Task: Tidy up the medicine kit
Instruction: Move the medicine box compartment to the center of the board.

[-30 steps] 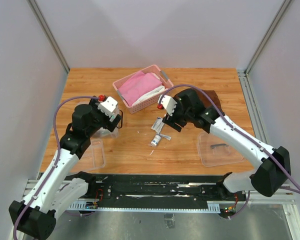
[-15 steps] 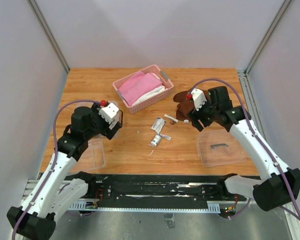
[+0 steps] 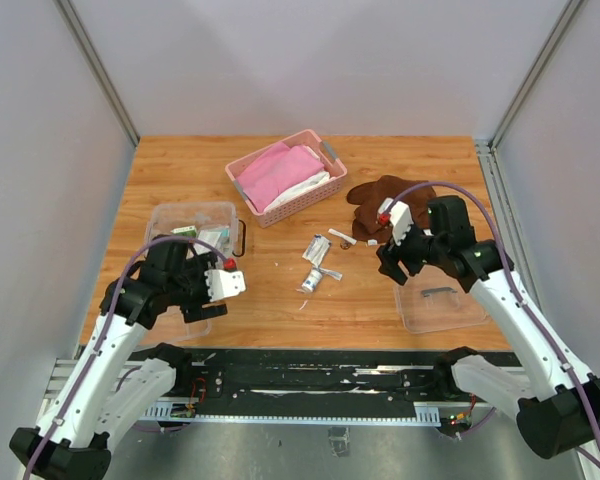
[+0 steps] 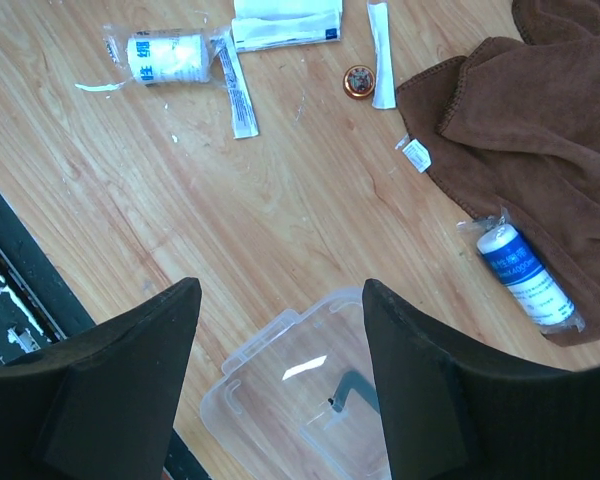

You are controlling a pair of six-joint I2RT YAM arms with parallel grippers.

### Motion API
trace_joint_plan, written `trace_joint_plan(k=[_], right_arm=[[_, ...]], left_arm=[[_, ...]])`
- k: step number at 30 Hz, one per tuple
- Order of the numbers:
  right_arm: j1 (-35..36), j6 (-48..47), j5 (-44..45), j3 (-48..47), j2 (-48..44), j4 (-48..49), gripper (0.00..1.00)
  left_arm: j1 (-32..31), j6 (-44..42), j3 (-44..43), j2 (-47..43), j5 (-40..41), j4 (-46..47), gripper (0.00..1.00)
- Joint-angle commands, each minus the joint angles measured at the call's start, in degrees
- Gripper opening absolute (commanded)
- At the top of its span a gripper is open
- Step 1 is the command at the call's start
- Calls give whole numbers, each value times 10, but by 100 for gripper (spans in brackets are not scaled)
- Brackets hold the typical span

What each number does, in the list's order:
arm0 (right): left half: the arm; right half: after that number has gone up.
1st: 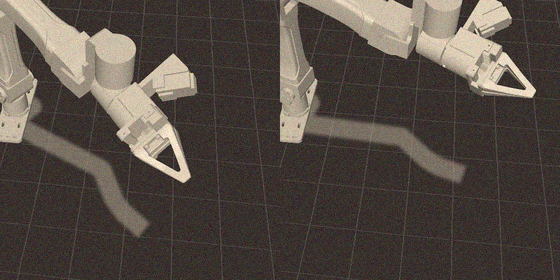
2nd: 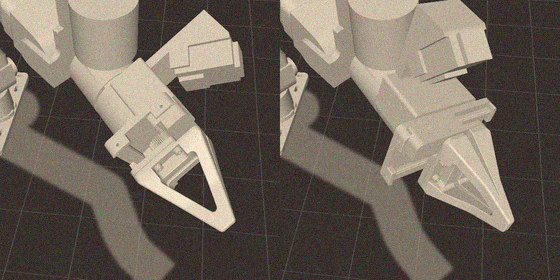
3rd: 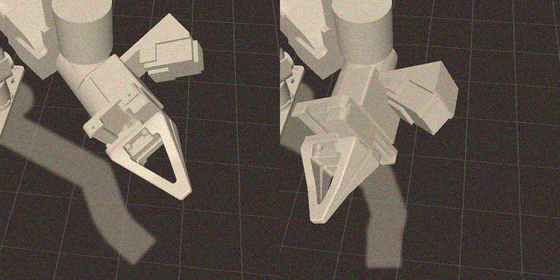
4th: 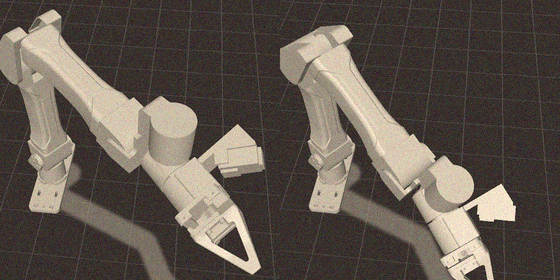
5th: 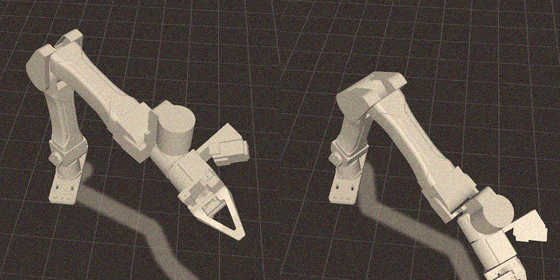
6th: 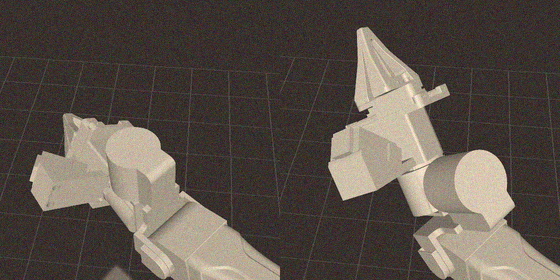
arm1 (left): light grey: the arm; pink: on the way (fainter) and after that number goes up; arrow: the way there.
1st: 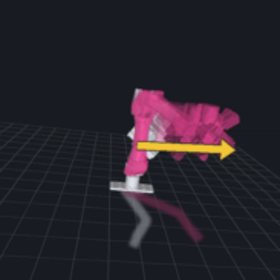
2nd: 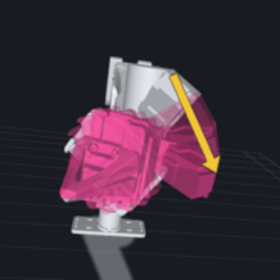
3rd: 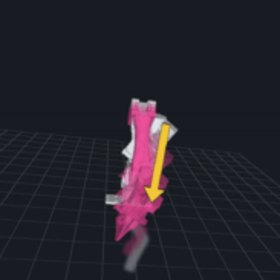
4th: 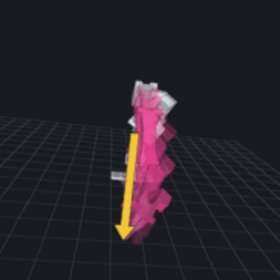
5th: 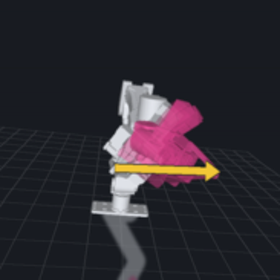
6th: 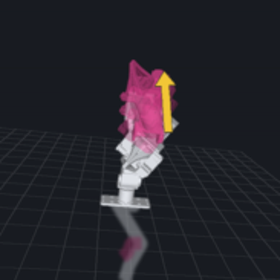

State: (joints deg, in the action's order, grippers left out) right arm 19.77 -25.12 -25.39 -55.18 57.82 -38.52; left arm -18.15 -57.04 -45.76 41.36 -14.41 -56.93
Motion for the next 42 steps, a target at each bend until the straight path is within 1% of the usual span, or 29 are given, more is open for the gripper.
trace_joint_plan(k=[1,7,10,15,19,24,28,33,38,42], right_arm=[[-2,-11,-16,16,-28,24,67],[-2,-17,-19,29,-36,24,67],[-2,-18,-15,30,-37,22,67],[-2,-21,-9,35,-40,22,67],[-2,-22,-8,36,-40,21,67],[-1,-25,-6,38,-41,19,67],[-2,-26,-3,38,-40,19,67],[-1,-27,3,39,-41,19,67],[-2,-29,9,39,-42,19,67],[-3,-29,11,39,-43,20,67]], left_arm=[[-3,-141,19,-3,23,-99,83],[-3,-228,59,50,25,-88,78],[-3,-238,75,79,40,-49,75],[-3,-264,112,105,80,17,75],[-3,-281,136,115,84,73,75],[-3,-287,157,142,71,122,76],[-11,-277,173,160,49,154,81],[-45,-234,174,157,-16,182,82],[-118,-160,163,165,-63,235,81],[-186,-111,148,212,-69,296,81]])
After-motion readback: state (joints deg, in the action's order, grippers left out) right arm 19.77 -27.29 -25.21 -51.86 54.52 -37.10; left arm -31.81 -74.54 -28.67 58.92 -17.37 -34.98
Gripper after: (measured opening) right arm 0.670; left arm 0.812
